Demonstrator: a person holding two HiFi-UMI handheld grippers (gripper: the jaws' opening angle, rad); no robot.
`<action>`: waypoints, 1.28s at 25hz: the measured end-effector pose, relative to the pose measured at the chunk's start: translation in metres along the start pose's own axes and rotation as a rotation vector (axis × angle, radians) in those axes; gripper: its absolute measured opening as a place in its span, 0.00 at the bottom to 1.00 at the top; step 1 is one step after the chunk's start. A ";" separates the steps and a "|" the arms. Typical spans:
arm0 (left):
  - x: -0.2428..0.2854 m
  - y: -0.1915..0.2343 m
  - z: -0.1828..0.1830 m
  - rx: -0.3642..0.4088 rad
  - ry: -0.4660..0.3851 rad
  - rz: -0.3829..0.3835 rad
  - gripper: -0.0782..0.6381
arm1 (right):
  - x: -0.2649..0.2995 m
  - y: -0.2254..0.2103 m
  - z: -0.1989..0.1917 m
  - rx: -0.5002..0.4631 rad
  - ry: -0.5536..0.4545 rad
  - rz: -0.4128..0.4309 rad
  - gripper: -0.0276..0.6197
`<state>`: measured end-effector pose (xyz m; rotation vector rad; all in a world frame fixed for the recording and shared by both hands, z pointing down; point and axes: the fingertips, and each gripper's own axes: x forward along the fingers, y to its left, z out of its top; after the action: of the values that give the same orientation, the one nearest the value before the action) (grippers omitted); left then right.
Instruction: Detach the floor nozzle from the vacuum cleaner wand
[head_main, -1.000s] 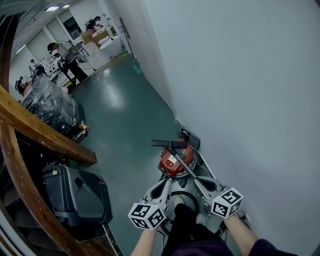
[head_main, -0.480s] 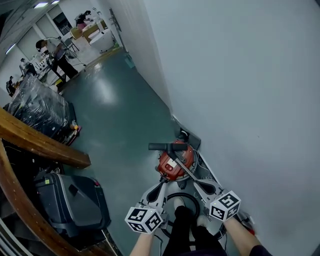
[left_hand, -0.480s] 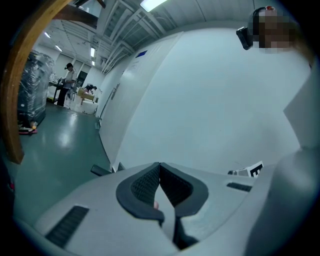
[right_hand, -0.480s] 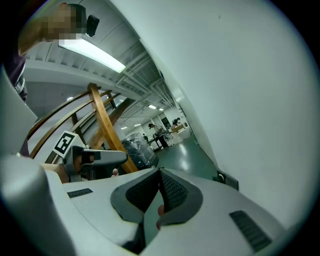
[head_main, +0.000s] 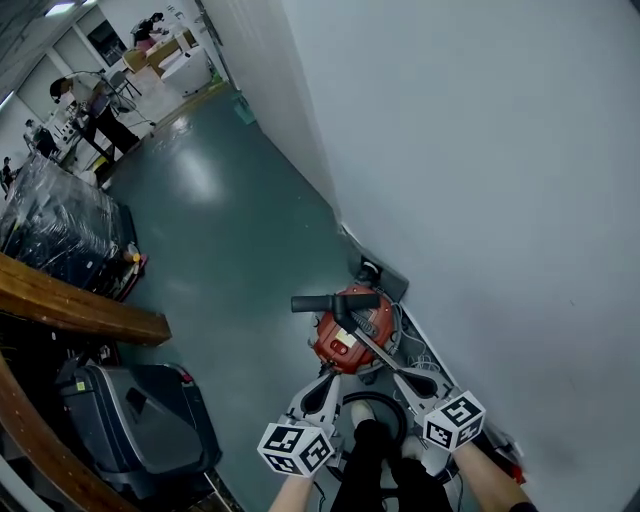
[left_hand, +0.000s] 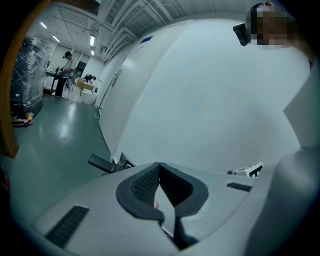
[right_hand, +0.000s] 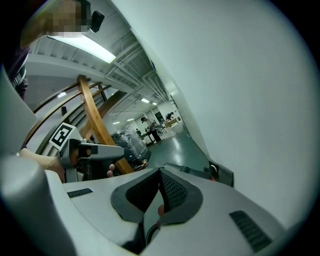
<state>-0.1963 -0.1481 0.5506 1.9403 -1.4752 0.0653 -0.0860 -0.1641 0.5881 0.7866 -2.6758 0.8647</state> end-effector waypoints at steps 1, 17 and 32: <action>0.005 0.004 -0.002 -0.006 0.005 0.000 0.12 | 0.003 -0.005 -0.003 -0.007 0.005 -0.007 0.07; 0.094 0.071 -0.089 -0.039 0.038 0.004 0.12 | 0.093 -0.096 -0.133 -0.177 0.197 -0.101 0.08; 0.111 0.109 -0.138 -0.004 0.055 -0.017 0.12 | 0.161 -0.149 -0.252 -0.319 0.437 -0.113 0.36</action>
<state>-0.2030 -0.1783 0.7564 1.9321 -1.4219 0.1076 -0.1271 -0.1836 0.9193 0.5858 -2.2770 0.4925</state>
